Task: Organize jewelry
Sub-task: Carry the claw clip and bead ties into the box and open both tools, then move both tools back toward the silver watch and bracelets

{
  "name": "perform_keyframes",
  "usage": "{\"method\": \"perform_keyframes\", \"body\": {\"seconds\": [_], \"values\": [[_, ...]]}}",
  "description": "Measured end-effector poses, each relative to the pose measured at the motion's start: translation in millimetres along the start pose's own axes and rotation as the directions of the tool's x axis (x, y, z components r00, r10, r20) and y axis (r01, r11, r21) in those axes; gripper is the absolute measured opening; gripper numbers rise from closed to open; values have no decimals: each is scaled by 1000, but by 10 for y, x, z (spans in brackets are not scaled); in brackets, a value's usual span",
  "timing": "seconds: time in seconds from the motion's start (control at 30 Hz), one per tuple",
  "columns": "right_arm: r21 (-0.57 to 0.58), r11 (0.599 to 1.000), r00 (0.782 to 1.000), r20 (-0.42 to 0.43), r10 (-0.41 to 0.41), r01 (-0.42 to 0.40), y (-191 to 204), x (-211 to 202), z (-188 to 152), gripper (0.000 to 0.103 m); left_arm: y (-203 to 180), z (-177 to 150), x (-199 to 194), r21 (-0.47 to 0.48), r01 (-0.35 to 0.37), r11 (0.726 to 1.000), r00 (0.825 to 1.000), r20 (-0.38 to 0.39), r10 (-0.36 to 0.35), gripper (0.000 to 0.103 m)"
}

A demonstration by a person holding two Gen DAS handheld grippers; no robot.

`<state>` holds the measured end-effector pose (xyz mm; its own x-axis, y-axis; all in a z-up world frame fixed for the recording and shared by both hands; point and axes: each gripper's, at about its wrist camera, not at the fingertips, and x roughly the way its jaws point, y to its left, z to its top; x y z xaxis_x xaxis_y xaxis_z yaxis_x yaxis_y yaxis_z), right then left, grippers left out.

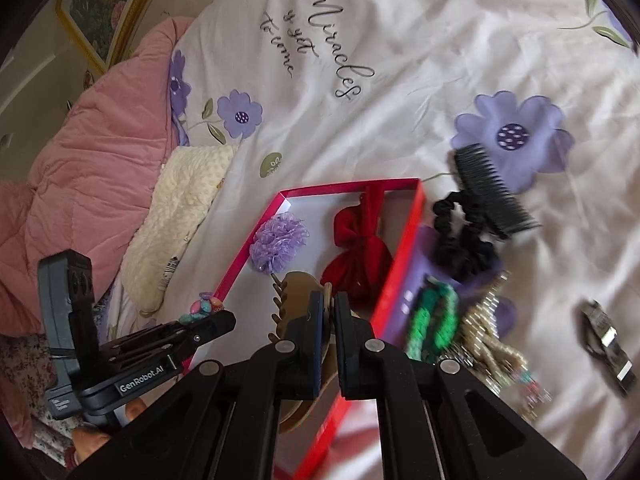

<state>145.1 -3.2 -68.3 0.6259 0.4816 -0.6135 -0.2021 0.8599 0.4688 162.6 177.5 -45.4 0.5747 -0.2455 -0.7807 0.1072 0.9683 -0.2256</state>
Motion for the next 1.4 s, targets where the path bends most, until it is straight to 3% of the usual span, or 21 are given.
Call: {"method": "perform_keyframes", "body": {"seconds": [0.47,0.77,0.83,0.9,0.97,1.17,1.23,1.4], "values": [[-67,997,999,-22,-44,43,24,555,186,5,233,276,641,-25,-43,999,997,-72,41,15],[-107,994,996,-77,-40,32,83,658,173,11,212,247,734,-1,-67,998,993,-95,67,17],[-107,994,996,-83,-37,28,85,665,179,11,187,242,734,10,-80,997,992,-94,80,22],[-103,994,996,-89,-30,21,72,656,179,12,175,239,724,17,-92,996,991,-92,93,39],[-93,996,995,-92,-24,15,63,652,188,16,181,229,709,17,-108,994,990,-92,109,48],[-60,998,997,-70,19,-23,2,417,208,29,205,178,577,-9,-106,994,991,-87,105,54],[-49,998,998,-52,27,-30,-48,289,203,41,180,146,474,-11,-101,995,992,-72,100,55],[16,1000,1000,-14,-1,2,-335,-97,113,42,32,62,240,-14,-69,998,997,-42,68,57]]}}
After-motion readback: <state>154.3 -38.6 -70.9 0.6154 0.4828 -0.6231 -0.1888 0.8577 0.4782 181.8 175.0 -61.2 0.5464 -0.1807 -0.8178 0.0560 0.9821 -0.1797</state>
